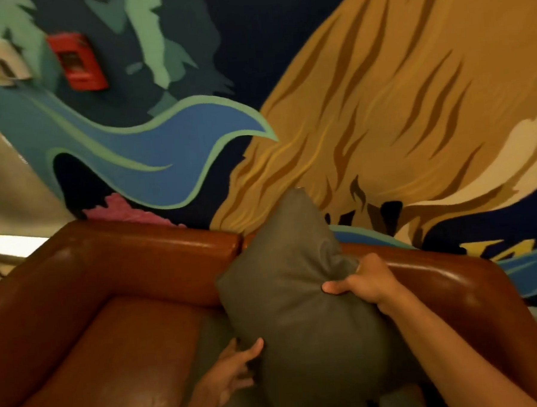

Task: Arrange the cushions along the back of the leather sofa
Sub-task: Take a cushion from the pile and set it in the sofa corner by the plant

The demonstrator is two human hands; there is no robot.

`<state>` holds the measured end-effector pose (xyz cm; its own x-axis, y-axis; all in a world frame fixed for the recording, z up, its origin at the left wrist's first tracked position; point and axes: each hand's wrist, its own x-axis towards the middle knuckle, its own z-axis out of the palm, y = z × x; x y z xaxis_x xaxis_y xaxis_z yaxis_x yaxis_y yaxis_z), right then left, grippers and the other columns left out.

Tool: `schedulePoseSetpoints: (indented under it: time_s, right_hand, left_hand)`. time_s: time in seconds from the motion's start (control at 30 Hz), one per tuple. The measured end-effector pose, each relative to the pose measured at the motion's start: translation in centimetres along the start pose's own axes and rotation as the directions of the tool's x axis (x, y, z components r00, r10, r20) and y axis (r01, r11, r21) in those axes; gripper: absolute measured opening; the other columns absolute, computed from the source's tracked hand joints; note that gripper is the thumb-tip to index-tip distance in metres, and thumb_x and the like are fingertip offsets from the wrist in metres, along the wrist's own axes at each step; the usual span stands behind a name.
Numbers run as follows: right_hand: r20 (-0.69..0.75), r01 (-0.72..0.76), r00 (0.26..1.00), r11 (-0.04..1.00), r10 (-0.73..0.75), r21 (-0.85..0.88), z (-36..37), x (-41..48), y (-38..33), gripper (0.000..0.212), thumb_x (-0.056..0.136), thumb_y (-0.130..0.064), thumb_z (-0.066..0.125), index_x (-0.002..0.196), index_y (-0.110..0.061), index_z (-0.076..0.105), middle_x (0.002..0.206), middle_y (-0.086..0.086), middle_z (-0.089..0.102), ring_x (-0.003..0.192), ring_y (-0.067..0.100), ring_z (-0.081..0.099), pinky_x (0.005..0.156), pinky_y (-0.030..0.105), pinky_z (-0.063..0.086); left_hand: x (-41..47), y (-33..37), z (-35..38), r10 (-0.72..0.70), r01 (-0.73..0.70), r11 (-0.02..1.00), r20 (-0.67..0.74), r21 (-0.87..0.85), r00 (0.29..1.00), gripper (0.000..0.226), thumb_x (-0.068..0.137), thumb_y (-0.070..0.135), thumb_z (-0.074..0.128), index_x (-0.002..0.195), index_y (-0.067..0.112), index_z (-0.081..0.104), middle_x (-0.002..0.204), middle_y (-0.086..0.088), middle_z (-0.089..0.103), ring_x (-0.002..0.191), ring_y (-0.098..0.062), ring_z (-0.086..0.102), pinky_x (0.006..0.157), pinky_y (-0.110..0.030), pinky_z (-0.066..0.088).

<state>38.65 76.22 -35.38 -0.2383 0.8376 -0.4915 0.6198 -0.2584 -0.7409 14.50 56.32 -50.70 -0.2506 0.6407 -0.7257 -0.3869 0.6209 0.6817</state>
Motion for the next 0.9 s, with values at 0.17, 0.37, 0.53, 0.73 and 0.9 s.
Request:
schedulePoseSetpoints:
  time_s: [0.17,0.37,0.53,0.73,0.9]
  right_hand:
    - [-0.035,0.240,0.952,0.815,-0.303,-0.528,11.7,-6.6,-6.2,0.053,0.058,-0.058,0.097,0.093,-0.024,0.077,0.099,-0.001,0.076,0.101,0.023,0.071,0.083,0.035,0.056]
    - [0.090,0.377,0.882,0.580,-0.462,-0.722,22.4,-13.2,-10.5,0.056,0.064,-0.057,0.094,0.107,-0.024,0.081,0.111,0.002,0.077,0.108,0.026,0.072,0.086,0.035,0.056]
    - [0.234,0.480,0.835,0.449,-0.499,-0.754,30.7,-17.6,-13.4,0.049,0.065,-0.050,0.097,0.102,-0.023,0.081,0.105,0.000,0.078,0.105,0.025,0.073,0.078,0.034,0.054]
    - [0.424,0.621,0.749,0.316,-0.509,-0.717,38.3,-20.3,-16.3,0.045,0.064,-0.049,0.099,0.096,-0.024,0.079,0.102,-0.002,0.075,0.102,0.025,0.070,0.071,0.033,0.045]
    - [0.583,0.709,0.676,0.181,-0.451,-0.682,43.6,-20.5,-18.2,0.045,0.063,-0.045,0.100,0.094,-0.021,0.078,0.095,-0.001,0.073,0.091,0.024,0.070,0.073,0.040,0.059]
  left_hand:
    - [-6.5,2.5,-8.5,0.219,-0.244,0.948,-0.140,-0.203,0.966,0.161,0.022,0.051,0.103,0.158,0.033,0.017,0.141,-0.004,0.058,0.107,-0.022,0.068,0.090,-0.043,0.056]
    - [-15.3,6.3,-19.6,0.617,-0.623,0.780,-0.234,0.054,0.752,0.167,0.035,0.037,0.106,0.157,0.048,-0.007,0.170,0.005,0.004,0.153,-0.019,0.021,0.118,-0.047,0.036]
    - [-21.8,7.4,-26.4,0.884,-0.349,0.293,-0.114,0.890,0.453,0.165,0.034,0.077,0.087,0.156,0.042,-0.018,0.170,0.006,-0.004,0.157,-0.021,0.003,0.124,-0.055,0.016]
    - [-23.3,5.5,-31.7,0.701,-0.117,-0.038,0.110,0.992,0.705,0.161,0.034,0.084,0.080,0.155,0.044,-0.019,0.170,-0.001,0.007,0.157,-0.028,-0.003,0.124,-0.060,0.000]
    - [-23.7,4.3,-35.7,0.602,-0.021,-0.012,0.024,1.000,0.798,0.136,0.041,0.081,0.081,0.155,0.045,0.014,0.152,0.001,0.042,0.137,-0.030,0.040,0.114,-0.055,0.031]
